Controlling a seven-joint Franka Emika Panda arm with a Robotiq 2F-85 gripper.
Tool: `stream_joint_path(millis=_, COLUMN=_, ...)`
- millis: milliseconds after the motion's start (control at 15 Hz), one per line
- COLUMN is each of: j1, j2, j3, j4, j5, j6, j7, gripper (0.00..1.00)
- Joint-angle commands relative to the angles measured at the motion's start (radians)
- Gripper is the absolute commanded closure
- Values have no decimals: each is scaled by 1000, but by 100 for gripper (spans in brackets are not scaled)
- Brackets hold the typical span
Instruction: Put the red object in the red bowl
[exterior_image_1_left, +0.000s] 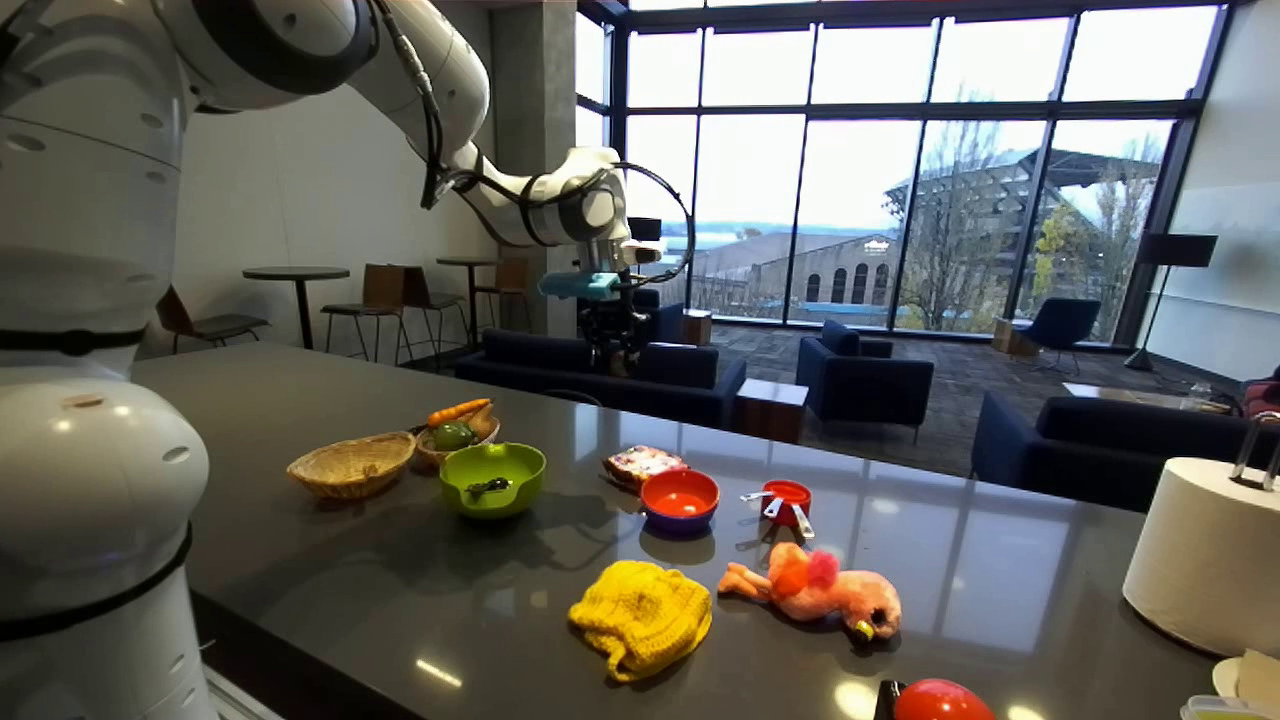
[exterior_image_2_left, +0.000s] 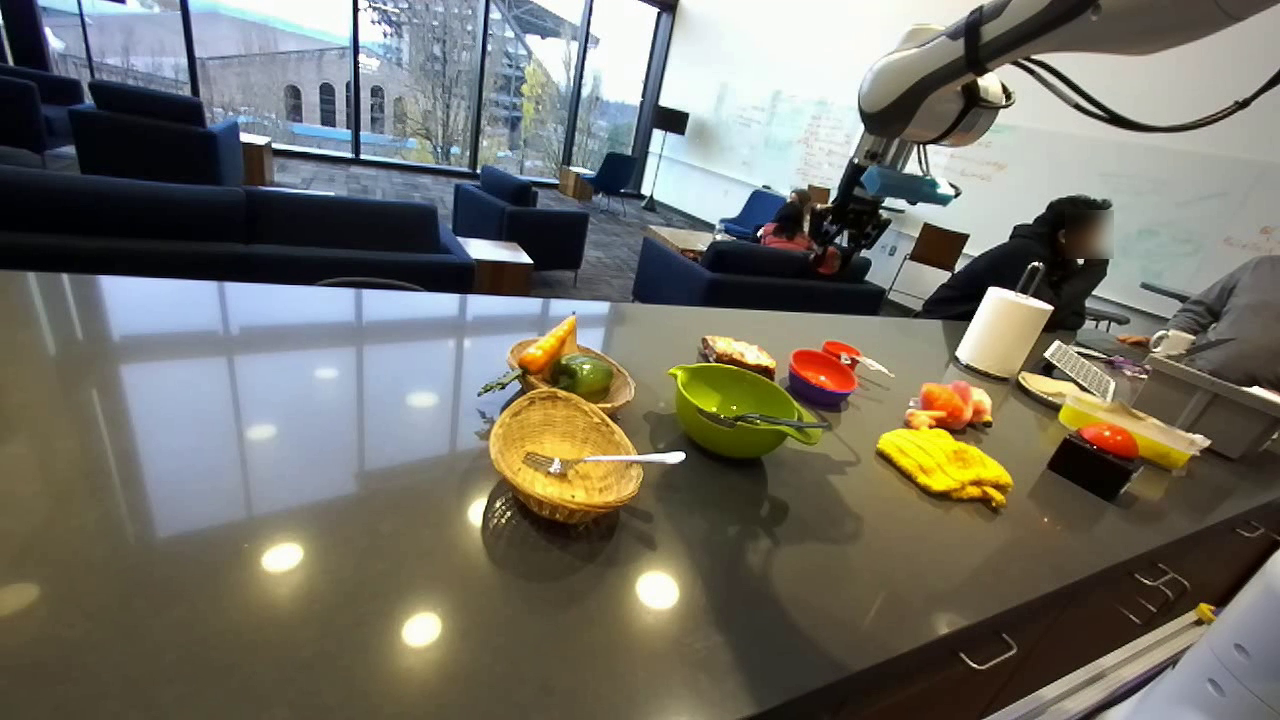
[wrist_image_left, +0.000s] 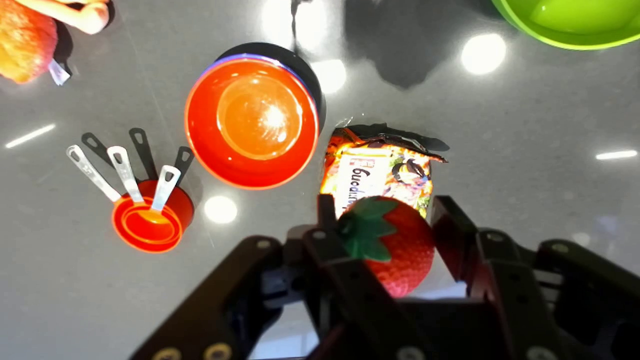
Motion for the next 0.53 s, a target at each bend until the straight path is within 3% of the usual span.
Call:
stream_joint_path(millis=0, j1=0, j2=0, j3=0, j4=3, j5=1, j6=-3, j7=-1, gripper=49)
stream_joint_path(millis=67, j1=-4, j2=6, j3=-1, j4=8, j5=8, j6=-8, j7=-4, gripper=74)
stream_joint_path(millis=467, j1=-31, j2=61, j3=-26, j4=37, j5=5, j6=0, j7=-11, gripper=74)
